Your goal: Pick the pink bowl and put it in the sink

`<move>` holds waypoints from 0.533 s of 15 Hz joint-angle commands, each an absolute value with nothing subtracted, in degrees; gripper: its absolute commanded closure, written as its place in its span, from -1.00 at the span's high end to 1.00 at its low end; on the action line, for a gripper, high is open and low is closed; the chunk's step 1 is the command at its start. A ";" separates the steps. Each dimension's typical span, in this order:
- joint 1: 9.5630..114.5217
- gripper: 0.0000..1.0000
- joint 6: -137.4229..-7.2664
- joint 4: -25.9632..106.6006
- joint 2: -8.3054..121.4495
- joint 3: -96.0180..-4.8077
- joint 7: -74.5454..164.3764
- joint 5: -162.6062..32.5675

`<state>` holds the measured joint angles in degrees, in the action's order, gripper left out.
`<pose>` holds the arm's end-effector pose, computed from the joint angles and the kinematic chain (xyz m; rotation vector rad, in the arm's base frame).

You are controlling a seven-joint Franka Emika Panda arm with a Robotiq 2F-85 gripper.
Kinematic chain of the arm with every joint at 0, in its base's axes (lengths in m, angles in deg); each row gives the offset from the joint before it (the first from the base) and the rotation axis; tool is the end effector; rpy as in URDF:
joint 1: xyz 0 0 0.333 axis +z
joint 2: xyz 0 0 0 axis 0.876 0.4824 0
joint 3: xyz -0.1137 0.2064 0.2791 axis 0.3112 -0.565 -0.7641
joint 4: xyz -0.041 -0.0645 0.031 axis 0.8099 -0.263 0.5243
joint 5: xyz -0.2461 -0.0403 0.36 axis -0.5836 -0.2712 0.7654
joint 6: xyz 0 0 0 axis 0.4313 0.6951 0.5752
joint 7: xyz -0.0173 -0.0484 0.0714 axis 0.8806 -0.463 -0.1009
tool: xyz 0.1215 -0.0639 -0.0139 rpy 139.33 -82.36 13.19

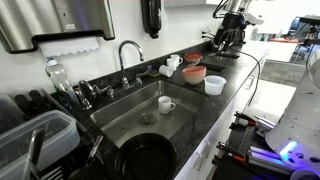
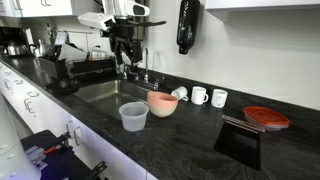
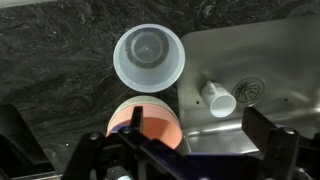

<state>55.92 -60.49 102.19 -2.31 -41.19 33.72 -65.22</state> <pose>0.3401 -0.1140 0.4488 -3.0497 0.2071 -0.2982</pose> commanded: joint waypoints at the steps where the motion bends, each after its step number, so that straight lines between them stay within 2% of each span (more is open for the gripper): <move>1: 54.39 1.00 -60.63 101.75 -1.26 -42.42 33.65 -64.42; 8: 54.09 1.00 -60.66 101.35 -1.05 -42.82 34.52 -64.46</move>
<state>55.04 -60.79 101.46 -1.20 -41.96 35.12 -65.22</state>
